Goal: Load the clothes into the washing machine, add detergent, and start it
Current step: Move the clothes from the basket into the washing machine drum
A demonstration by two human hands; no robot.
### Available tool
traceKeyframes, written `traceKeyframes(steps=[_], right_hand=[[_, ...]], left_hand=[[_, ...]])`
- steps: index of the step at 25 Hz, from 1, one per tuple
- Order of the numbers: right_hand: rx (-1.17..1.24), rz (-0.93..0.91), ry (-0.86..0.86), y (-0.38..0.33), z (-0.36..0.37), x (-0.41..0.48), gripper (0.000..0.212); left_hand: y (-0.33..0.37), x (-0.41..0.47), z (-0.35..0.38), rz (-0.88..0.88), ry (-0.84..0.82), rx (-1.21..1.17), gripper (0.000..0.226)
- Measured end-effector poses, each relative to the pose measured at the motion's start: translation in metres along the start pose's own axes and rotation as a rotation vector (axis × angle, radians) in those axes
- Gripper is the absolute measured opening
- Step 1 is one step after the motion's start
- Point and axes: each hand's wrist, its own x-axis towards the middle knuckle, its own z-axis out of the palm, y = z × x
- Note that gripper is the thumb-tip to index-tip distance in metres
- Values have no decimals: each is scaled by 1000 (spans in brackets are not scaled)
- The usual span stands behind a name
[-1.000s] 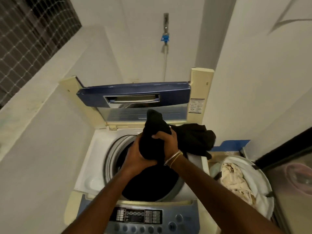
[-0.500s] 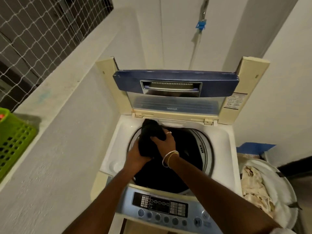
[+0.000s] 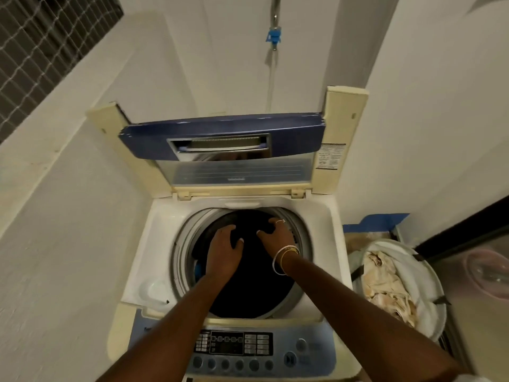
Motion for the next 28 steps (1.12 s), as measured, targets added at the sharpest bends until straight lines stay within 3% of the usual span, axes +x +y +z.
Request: traceKeyframes(steps=[5,9,13,17,23,28], right_hand=[[142,-209,199,8,-55,-16,26],[269,-308,407,33,-125,-22,18],[334,-236,572,90,-199,-10,7],[335,-111,655,158,-254,12,12],[297,82,641,290,-316,75,8],[116,323,402,432,-319,132,22]], left_hand=[[69,-14,44,218,103,-177,21],[150,-26,98,364,105,-316,19],[218,-30,174,460,22,-330,16],[263,-28,257,477,-127,-316,13],[276,-17,408,305,-350,-218,26],[234,-4,524,194,-455,-81,25]])
